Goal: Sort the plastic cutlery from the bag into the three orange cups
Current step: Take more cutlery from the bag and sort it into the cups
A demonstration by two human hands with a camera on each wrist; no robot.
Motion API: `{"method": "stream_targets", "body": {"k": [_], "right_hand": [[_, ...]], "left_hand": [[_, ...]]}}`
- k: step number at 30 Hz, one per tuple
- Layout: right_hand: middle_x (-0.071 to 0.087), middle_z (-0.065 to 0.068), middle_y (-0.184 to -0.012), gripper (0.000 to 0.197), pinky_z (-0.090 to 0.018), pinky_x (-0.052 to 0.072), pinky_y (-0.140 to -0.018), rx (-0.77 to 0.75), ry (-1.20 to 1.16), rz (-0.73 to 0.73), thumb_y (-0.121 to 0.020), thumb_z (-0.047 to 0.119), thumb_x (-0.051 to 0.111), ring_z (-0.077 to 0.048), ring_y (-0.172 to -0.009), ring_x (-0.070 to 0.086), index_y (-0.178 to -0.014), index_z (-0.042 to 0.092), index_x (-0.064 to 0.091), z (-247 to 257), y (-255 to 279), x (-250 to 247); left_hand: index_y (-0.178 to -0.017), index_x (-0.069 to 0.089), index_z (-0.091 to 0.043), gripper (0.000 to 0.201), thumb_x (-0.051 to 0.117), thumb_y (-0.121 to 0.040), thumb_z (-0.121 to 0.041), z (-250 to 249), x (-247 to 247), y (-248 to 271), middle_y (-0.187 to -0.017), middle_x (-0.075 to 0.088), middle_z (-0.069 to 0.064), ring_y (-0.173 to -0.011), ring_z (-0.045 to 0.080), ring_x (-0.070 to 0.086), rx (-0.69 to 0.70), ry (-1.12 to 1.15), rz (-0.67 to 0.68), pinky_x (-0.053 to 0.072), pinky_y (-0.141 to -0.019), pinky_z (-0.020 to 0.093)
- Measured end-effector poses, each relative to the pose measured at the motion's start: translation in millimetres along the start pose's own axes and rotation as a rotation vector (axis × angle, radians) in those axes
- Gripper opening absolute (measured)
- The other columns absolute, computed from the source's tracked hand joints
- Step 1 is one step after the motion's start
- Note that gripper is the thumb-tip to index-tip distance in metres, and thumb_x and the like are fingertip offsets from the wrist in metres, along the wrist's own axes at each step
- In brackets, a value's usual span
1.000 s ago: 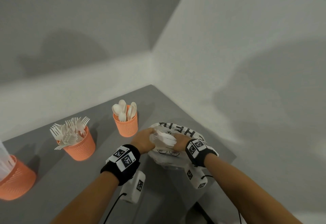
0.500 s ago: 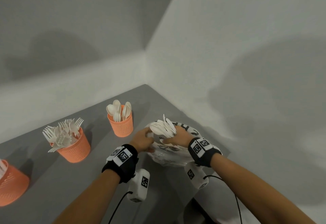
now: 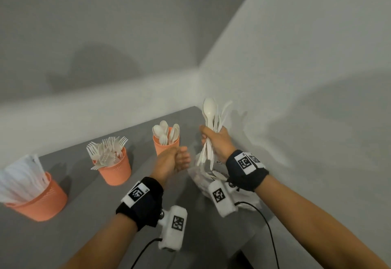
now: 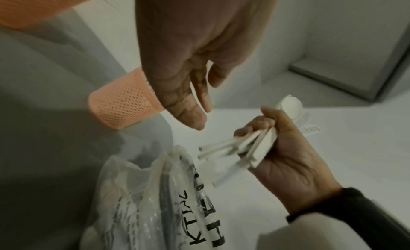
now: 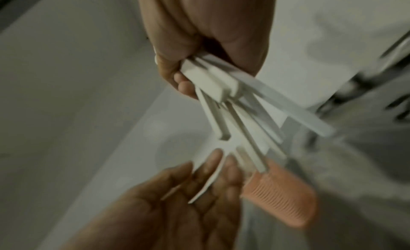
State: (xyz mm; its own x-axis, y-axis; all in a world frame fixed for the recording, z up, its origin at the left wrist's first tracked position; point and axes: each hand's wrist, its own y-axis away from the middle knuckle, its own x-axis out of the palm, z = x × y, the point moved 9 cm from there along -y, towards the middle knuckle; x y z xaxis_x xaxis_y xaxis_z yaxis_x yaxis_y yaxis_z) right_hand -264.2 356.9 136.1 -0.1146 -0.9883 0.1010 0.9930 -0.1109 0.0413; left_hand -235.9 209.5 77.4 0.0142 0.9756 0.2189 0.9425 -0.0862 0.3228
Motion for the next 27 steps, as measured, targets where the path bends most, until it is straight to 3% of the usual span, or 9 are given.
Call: {"method": "stream_targets", "body": {"k": [3, 6, 9, 12, 16, 21, 24, 27], "right_hand": [[0.05, 0.008, -0.041, 0.025, -0.02, 0.044, -0.046, 0.021, -0.111, 0.084, -0.088, 0.007, 0.059, -0.006, -0.038, 0.049, -0.065, 0.013, 0.052, -6.6, 9.0, 48.6], [0.053, 0.005, -0.046, 0.018, -0.018, 0.045, -0.044, 0.074, -0.228, 0.156, -0.088, 0.003, 0.059, -0.005, -0.038, 0.049, -0.073, 0.013, 0.056, -21.2, 20.8, 94.1], [0.052, 0.0, -0.052, 0.017, -0.02, 0.046, -0.045, 0.049, -0.182, 0.19, -0.087, 0.001, 0.059, -0.006, -0.04, 0.049, -0.074, 0.012, 0.056, -30.3, 31.9, 129.2], [0.053, 0.004, -0.044, 0.022, -0.019, 0.046, -0.044, 0.007, -0.142, 0.19, -0.086, -0.002, 0.06, -0.006, -0.038, 0.05, -0.068, 0.012, 0.056, -31.7, 45.2, 159.5], [0.056, 0.002, -0.045, 0.018, -0.022, 0.048, -0.048, -0.05, -0.113, 0.211, -0.085, 0.0, 0.061, -0.008, -0.039, 0.052, -0.07, 0.009, 0.059, -32.1, 60.3, 192.5], [0.057, 0.005, -0.042, 0.004, -0.017, 0.047, -0.044, -0.07, -0.111, 0.246, -0.084, -0.004, 0.061, -0.004, -0.036, 0.052, -0.084, -0.001, 0.058, -31.7, 73.7, 223.5], [0.063, -0.011, -0.063, 0.021, -0.022, 0.051, -0.048, -0.032, -0.07, 0.238, -0.079, -0.003, 0.067, -0.01, -0.045, 0.059, -0.096, -0.007, 0.058, -50.3, 70.1, 236.0], [0.064, -0.019, -0.08, 0.039, -0.031, 0.055, -0.064, -0.023, 0.009, 0.237, -0.075, 0.01, 0.072, -0.02, -0.066, 0.066, -0.105, -0.007, 0.054, -64.3, 67.6, 244.6]], "left_hand": [[-0.091, 0.059, -0.006, 0.042, 0.029, -0.101, -0.033, 20.3, -18.3, 18.8, -0.081, 0.062, 0.009, -0.074, 0.018, 0.058, -0.166, 0.126, 0.038, 0.048, -0.072, 0.028], [-0.093, 0.06, -0.001, 0.052, 0.026, -0.1, -0.041, 37.6, -43.3, 35.0, -0.082, 0.062, 0.012, -0.076, 0.02, 0.057, -0.266, 0.266, -0.004, 0.046, -0.075, 0.031], [-0.096, 0.059, 0.0, 0.052, 0.023, -0.101, -0.038, 34.9, -63.6, 47.0, -0.08, 0.064, 0.013, -0.075, 0.022, 0.058, -0.259, 0.425, -0.037, 0.052, -0.069, 0.033], [-0.085, 0.06, -0.003, 0.039, 0.029, -0.099, -0.022, 29.1, -84.5, 59.6, -0.067, 0.068, 0.009, -0.064, 0.02, 0.066, -0.242, 0.457, -0.04, 0.058, -0.055, 0.028], [-0.075, 0.057, -0.007, 0.036, 0.032, -0.098, -0.018, 30.0, -103.2, 74.2, -0.056, 0.064, 0.003, -0.05, 0.015, 0.063, -0.239, 0.42, -0.064, 0.053, -0.051, 0.023], [-0.081, 0.057, -0.003, 0.034, 0.03, -0.099, -0.013, 23.0, -132.1, 80.6, -0.056, 0.067, 0.008, -0.047, 0.017, 0.066, -0.221, 0.561, -0.175, 0.056, -0.047, 0.025], [-0.097, 0.059, -0.007, 0.035, 0.032, -0.099, -0.028, 13.4, -143.6, 79.0, -0.07, 0.071, 0.011, -0.058, 0.022, 0.07, -0.204, 0.669, -0.167, 0.058, -0.055, 0.034], [-0.106, 0.062, -0.014, 0.055, 0.027, -0.094, -0.055, 1.2, -145.0, 84.1, -0.091, 0.071, 0.009, -0.08, 0.022, 0.069, -0.199, 0.62, -0.107, 0.056, -0.074, 0.037]]}}
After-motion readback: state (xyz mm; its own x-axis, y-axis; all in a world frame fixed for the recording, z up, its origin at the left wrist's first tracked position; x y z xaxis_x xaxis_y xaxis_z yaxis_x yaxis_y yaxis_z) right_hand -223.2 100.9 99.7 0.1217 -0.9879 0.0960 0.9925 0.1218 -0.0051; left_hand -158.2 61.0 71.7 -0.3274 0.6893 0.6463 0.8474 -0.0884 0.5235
